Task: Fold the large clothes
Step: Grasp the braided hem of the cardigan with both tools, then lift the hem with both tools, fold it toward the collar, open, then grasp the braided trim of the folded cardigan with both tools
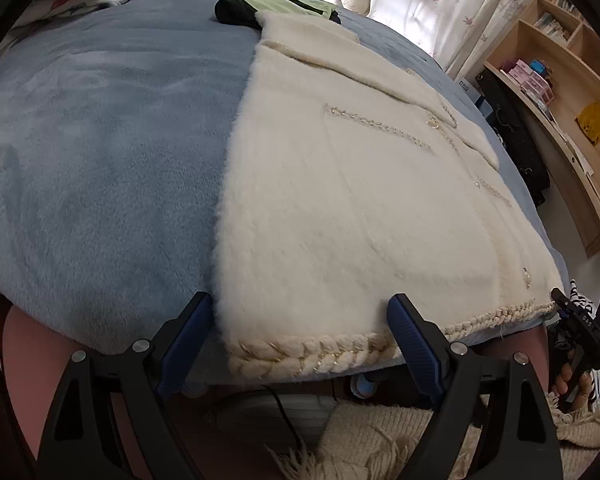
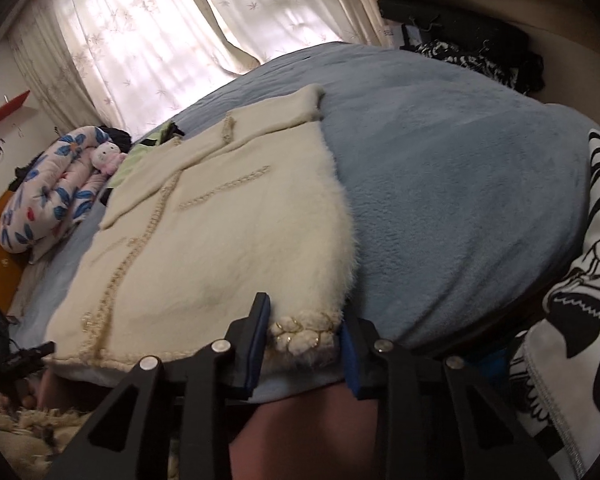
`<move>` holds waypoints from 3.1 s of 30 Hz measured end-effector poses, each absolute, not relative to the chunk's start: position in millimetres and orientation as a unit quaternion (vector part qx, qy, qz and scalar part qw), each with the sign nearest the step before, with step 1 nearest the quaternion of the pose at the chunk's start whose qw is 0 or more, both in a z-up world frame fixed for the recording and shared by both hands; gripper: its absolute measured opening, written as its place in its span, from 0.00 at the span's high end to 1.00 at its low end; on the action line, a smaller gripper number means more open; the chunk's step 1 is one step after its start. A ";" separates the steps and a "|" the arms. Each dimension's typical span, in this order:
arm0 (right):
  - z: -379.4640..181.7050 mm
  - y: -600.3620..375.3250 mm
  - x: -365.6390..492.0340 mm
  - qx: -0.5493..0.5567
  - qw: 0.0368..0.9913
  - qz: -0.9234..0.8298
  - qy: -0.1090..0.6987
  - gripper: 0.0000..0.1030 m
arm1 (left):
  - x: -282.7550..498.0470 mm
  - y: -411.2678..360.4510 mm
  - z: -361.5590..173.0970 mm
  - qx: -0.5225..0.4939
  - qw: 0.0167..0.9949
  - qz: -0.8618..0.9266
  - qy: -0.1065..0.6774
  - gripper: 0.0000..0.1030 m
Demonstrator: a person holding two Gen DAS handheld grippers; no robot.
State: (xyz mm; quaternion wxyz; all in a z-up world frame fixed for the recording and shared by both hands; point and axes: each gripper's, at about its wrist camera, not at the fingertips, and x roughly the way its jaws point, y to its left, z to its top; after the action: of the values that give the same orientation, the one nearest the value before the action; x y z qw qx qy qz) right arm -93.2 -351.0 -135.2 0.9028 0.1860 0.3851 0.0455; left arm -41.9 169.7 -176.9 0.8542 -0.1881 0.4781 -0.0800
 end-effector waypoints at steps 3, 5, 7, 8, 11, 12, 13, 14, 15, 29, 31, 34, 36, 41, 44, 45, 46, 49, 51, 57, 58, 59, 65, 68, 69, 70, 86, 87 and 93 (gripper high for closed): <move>-130.3 -347.2 -91.5 0.168 0.906 0.036 0.386 0.69 | -43.2 168.6 -176.8 -0.191 0.852 -0.081 0.480 0.16; -133.4 -347.5 -90.4 0.166 0.905 0.021 0.391 0.69 | -42.0 170.2 -179.3 -0.195 0.850 -0.082 0.482 0.16; -140.3 -351.3 -90.5 0.175 0.900 0.014 0.398 0.69 | -40.7 171.3 -180.6 -0.199 0.848 -0.083 0.484 0.16; -143.2 -353.1 -90.7 0.179 0.899 0.015 0.399 0.69 | -41.5 171.6 -180.2 -0.199 0.848 -0.083 0.484 0.16; -146.5 -354.1 -90.4 0.184 0.899 0.015 0.398 0.68 | -40.7 167.4 -180.6 -0.187 0.850 -0.077 0.486 0.17; -147.0 -353.5 -89.6 0.183 0.898 0.014 0.399 0.68 | -40.1 165.1 -180.5 -0.181 0.851 -0.073 0.488 0.21; -147.7 -353.0 -88.7 0.182 0.898 0.014 0.401 0.68 | -39.2 162.3 -180.0 -0.174 0.851 -0.073 0.489 0.24; -148.4 -353.4 -88.8 0.181 0.897 0.014 0.402 0.68 | -39.1 160.6 -179.5 -0.168 0.853 -0.072 0.490 0.30; -149.3 -353.5 -88.4 0.182 0.897 0.014 0.403 0.68 | -39.2 159.0 -178.9 -0.162 0.854 -0.070 0.490 0.34; -138.6 -335.2 -78.7 0.121 0.899 0.007 0.421 0.78 | -32.9 136.1 -162.2 -0.123 0.854 -0.054 0.503 0.77; -134.5 -334.2 -77.1 0.121 0.900 0.010 0.419 0.79 | -33.6 135.2 -158.1 -0.122 0.856 -0.049 0.500 0.77; -127.2 -332.6 -74.3 0.124 0.902 0.014 0.414 0.79 | -34.8 133.2 -153.1 -0.116 0.859 -0.044 0.496 0.77; -122.3 -329.5 -72.0 0.122 0.904 0.016 0.410 0.80 | -35.4 132.6 -148.4 -0.116 0.863 -0.044 0.490 0.78; -105.5 -321.3 -62.0 0.121 0.909 0.028 0.397 0.81 | -30.2 133.0 -133.4 -0.118 0.871 -0.045 0.475 0.78; -94.7 -317.9 -56.0 0.130 0.913 0.033 0.385 0.81 | -27.0 134.2 -124.8 -0.127 0.874 -0.046 0.467 0.78; -90.3 -317.2 -53.2 0.132 0.915 0.033 0.380 0.81 | -26.1 134.5 -122.3 -0.130 0.874 -0.046 0.465 0.78; -87.3 -316.1 -50.9 0.133 0.916 0.033 0.377 0.81 | -24.7 134.8 -119.3 -0.133 0.875 -0.046 0.462 0.78; -75.7 -313.1 -41.8 0.138 0.920 0.035 0.366 0.82 | -18.7 137.0 -106.3 -0.144 0.881 -0.047 0.449 0.78; -67.4 -312.5 -36.2 0.142 0.922 0.035 0.358 0.82 | -13.6 139.8 -97.1 -0.156 0.884 -0.049 0.439 0.78; -45.6 -313.3 -14.4 0.155 0.927 0.041 0.339 0.82 | 9.3 157.5 -66.0 -0.214 0.886 -0.056 0.407 0.78; -42.3 -313.9 -9.5 0.158 0.927 0.041 0.336 0.82 | 15.5 160.6 -62.0 -0.221 0.886 -0.056 0.404 0.78; -39.8 -314.7 -4.7 0.162 0.927 0.043 0.335 0.83 | 20.1 161.6 -60.5 -0.225 0.885 -0.055 0.403 0.78; -24.4 -320.2 29.2 0.176 0.928 0.046 0.325 0.83 | 58.3 166.4 -54.7 -0.243 0.879 -0.055 0.407 0.78; -15.9 -320.8 52.0 0.173 0.930 0.046 0.322 0.83 | 81.6 170.4 -47.0 -0.257 0.877 -0.056 0.401 0.78; -13.1 -321.4 60.9 0.173 0.930 0.045 0.320 0.83 | 91.0 172.2 -43.3 -0.260 0.878 -0.055 0.398 0.78; -10.1 -322.2 71.6 0.174 0.931 0.044 0.317 0.83 | 99.8 173.2 -40.3 -0.262 0.879 -0.053 0.394 0.78; -77.0 -348.2 309.0 0.213 0.892 -0.001 0.398 0.58 | 343.9 219.8 -118.3 -0.295 0.838 0.010 0.459 0.68; -83.9 -350.2 313.4 0.214 0.887 0.002 0.409 0.58 | 352.3 221.7 -127.1 -0.286 0.834 0.019 0.471 0.65; -118.4 -369.0 320.8 0.186 0.874 0.024 0.448 0.52 | 358.6 223.5 -125.6 -0.258 0.851 -0.027 0.457 0.47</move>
State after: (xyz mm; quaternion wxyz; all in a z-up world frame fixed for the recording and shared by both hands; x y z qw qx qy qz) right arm 320.8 -369.0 -118.4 0.8744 0.1857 0.4476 0.0243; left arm 358.6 223.5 -125.6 0.8509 -0.2579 0.4570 -0.0270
